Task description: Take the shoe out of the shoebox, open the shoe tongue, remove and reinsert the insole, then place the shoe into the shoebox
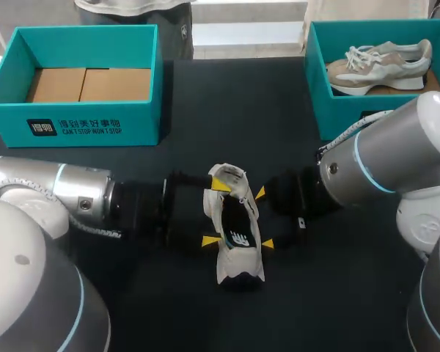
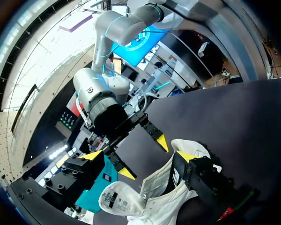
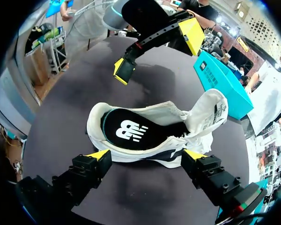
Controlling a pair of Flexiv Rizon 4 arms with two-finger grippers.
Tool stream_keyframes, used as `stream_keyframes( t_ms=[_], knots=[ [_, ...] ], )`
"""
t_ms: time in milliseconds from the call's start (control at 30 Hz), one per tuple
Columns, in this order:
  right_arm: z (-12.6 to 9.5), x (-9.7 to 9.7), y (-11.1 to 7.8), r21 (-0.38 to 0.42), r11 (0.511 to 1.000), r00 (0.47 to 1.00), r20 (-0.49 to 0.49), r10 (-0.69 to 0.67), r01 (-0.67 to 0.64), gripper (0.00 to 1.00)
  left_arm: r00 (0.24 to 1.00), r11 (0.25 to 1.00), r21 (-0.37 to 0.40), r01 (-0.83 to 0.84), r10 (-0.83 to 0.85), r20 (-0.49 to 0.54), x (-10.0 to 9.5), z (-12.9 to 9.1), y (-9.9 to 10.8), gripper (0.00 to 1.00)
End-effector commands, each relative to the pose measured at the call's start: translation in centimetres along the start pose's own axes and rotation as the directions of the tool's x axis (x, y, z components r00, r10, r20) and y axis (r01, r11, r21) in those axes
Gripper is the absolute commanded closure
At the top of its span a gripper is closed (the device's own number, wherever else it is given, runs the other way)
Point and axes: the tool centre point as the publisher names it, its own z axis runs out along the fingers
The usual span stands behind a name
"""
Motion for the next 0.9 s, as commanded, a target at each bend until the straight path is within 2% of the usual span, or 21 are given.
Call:
stream_keyframes(
  t_ms=[33,233,600,700,900],
  knots=[
    [0.1,0.1,0.0,-0.003,1.000,1.000,0.001,0.000,0.000,0.00,0.990,1.000,0.005,-0.012,0.013,-0.140,-1.9,-1.2,0.5,0.00],
    [0.1,0.1,0.0,-0.003,1.000,1.000,0.001,0.000,0.000,0.00,0.944,1.000,0.017,-0.004,0.009,-0.329,-4.0,-2.7,1.8,0.00],
    [0.1,0.1,0.0,-0.003,1.000,1.000,0.001,0.000,0.000,0.00,0.944,1.000,0.017,-0.004,0.009,-0.329,-4.0,-2.7,1.8,0.00],
    [-2.2,-0.9,-1.0,0.020,1.000,1.000,-0.004,-0.008,0.008,0.00,0.944,1.000,0.017,-0.004,0.009,-0.329,-4.0,-2.7,1.8,0.00],
    [-9.1,-2.9,-4.0,0.088,0.996,0.999,-0.024,-0.027,0.029,0.00,0.944,1.000,0.017,-0.004,0.009,-0.329,-4.0,-2.7,1.8,0.00]
  ],
)
